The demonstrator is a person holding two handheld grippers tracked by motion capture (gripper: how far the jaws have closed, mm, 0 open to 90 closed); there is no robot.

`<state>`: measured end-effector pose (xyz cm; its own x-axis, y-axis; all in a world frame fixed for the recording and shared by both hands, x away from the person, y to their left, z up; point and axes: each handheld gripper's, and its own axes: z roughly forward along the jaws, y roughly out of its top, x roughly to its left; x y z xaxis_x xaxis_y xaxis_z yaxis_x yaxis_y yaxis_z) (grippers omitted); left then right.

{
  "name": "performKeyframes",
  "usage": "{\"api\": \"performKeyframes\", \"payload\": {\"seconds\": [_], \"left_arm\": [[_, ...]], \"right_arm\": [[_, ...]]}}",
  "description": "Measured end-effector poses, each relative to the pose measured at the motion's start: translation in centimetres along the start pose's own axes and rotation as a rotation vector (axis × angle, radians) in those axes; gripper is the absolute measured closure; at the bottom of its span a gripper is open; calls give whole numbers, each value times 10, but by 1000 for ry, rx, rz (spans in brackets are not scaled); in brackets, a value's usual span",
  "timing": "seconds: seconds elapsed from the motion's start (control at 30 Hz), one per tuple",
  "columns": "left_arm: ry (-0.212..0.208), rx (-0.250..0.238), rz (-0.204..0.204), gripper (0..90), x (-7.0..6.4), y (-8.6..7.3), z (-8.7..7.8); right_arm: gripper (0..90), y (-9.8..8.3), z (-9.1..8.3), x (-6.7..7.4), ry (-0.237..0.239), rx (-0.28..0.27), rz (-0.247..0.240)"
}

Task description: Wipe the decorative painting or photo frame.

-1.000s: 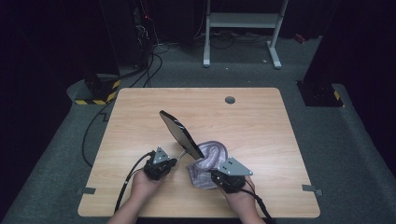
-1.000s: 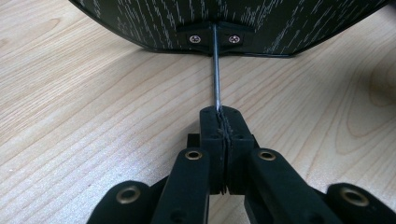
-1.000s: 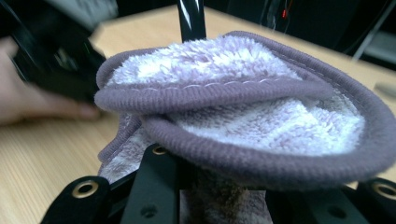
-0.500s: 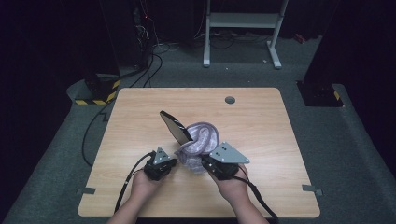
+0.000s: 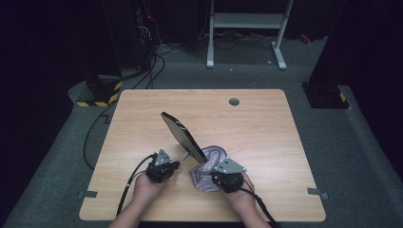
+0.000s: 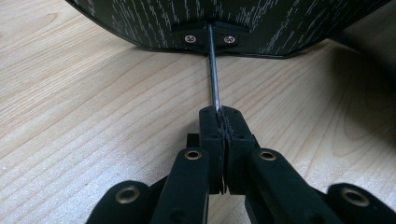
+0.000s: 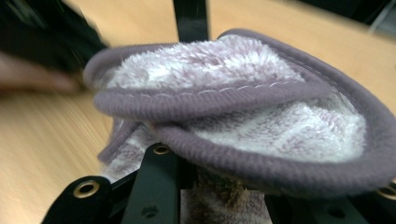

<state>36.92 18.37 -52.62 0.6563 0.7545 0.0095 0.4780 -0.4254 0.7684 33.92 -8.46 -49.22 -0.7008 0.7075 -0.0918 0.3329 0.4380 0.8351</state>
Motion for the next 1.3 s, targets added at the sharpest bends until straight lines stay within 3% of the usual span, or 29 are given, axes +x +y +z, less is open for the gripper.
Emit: {"api": "performKeyframes", "payload": {"seconds": [0.17, 0.27, 0.37, 0.53, 0.73, 0.9, 1.3], "left_arm": [[-6, 0, -10, 870, 1, 0, 0], [-7, 0, -11, 866, 2, 0, 0], [0, 0, -9, 869, 1, 0, 0], [6, 1, -5, 881, 0, 0, 0], [7, 2, 3, 883, 0, 0, 0], [5, 2, 0, 883, 0, 0, 0], [5, 2, 1, 881, 0, 0, 0]], "right_arm": [[723, -5, 33, -5, 11, 70, 25], [722, -3, 39, -9, 21, 79, 47], [721, -3, 36, -8, 19, 88, 28], [721, -3, 15, -11, 2, 73, -2], [720, -13, -20, -32, -60, 0, 64], [718, -17, -42, -58, -156, -60, 140], [705, -21, -67, -93, -286, -93, 164]]}}
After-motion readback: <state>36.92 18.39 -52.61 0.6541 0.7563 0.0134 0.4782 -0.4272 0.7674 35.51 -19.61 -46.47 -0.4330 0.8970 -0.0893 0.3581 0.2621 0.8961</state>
